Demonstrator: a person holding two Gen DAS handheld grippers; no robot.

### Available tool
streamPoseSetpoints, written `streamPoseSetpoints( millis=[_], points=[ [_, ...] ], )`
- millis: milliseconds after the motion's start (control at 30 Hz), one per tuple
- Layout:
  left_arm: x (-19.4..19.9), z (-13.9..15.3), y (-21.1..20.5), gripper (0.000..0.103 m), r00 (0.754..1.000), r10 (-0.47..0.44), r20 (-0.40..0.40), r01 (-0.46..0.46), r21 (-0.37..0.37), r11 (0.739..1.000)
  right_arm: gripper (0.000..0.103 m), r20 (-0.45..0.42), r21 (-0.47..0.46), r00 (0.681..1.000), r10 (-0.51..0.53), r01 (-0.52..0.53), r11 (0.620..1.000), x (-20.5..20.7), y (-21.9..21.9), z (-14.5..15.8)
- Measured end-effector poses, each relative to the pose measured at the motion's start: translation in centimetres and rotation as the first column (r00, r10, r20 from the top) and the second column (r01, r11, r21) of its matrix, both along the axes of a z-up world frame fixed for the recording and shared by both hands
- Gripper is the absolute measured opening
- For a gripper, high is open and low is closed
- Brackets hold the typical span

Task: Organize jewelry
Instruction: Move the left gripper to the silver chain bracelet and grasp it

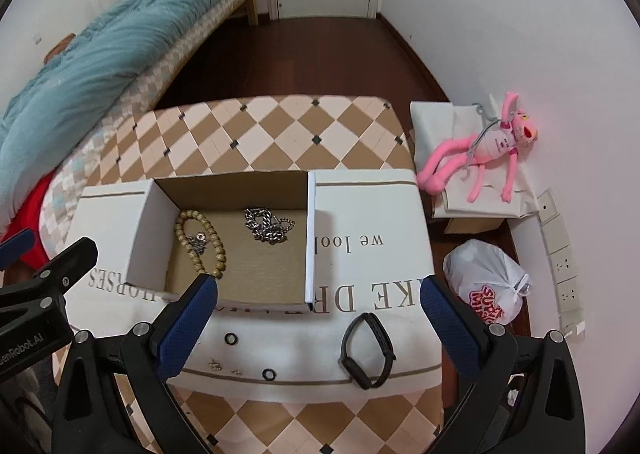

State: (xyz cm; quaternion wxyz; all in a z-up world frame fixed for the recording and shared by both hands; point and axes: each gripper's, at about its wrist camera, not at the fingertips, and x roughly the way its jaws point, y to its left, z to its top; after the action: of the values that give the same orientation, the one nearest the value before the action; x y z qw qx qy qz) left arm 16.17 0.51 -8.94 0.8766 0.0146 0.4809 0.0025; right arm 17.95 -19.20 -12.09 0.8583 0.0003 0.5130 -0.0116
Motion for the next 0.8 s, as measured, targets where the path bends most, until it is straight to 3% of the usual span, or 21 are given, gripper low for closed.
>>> streamPoseSetpoints(
  millis=[400, 567, 700, 800],
  points=[
    [-4.8, 5.2, -0.6, 0.103, 0.995, -0.011, 0.096, 0.015, -0.037, 0.999, 0.102, 0.158, 0.016, 0.987, -0.027, 0.024, 1.000, -5.5, -0.2, 6.6],
    [-5.6, 6.4, -0.4, 0.103, 0.991, 0.024, 0.135, -0.026, 0.014, 1.000, 0.102, 0.198, 0.033, 0.980, -0.027, 0.021, 0.999, -7.0, -0.3, 8.7],
    [-5.6, 6.2, 0.3, 0.103, 0.986, 0.059, 0.154, -0.065, 0.032, 0.997, 0.102, 0.178, 0.054, 0.983, -0.053, 0.045, 0.998, -7.3, -1.1, 8.4],
    [-5.3, 4.5, 0.9, 0.103, 0.986, 0.083, 0.145, -0.091, 0.046, 0.995, 0.102, 0.116, 0.054, 0.988, -0.100, 0.094, 0.994, -6.9, -2.4, 6.0]
  ],
)
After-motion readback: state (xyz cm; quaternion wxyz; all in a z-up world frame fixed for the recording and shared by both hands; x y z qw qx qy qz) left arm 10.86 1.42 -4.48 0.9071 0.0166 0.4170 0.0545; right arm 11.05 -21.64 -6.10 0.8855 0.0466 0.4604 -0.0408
